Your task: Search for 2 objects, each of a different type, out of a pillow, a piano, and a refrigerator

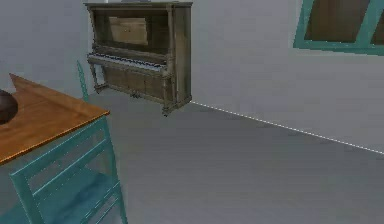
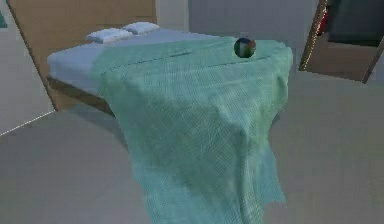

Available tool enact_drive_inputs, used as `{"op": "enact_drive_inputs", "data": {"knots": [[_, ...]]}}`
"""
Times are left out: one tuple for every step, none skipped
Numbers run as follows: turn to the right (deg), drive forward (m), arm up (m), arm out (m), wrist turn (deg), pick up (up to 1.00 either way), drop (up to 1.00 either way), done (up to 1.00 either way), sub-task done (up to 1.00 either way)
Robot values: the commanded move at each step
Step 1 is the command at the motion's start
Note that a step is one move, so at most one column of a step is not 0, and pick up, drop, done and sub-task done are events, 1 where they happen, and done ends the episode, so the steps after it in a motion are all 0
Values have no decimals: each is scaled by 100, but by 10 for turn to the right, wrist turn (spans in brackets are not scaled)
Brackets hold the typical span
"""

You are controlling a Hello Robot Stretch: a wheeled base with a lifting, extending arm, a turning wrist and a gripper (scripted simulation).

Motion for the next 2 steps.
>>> {"op": "enact_drive_inputs", "data": {"knots": [[0, 65, 0, 0, 0, 0, 0, 0, 0], [0, 65, 0, 0, 0, 0, 0, 0, 0]]}}
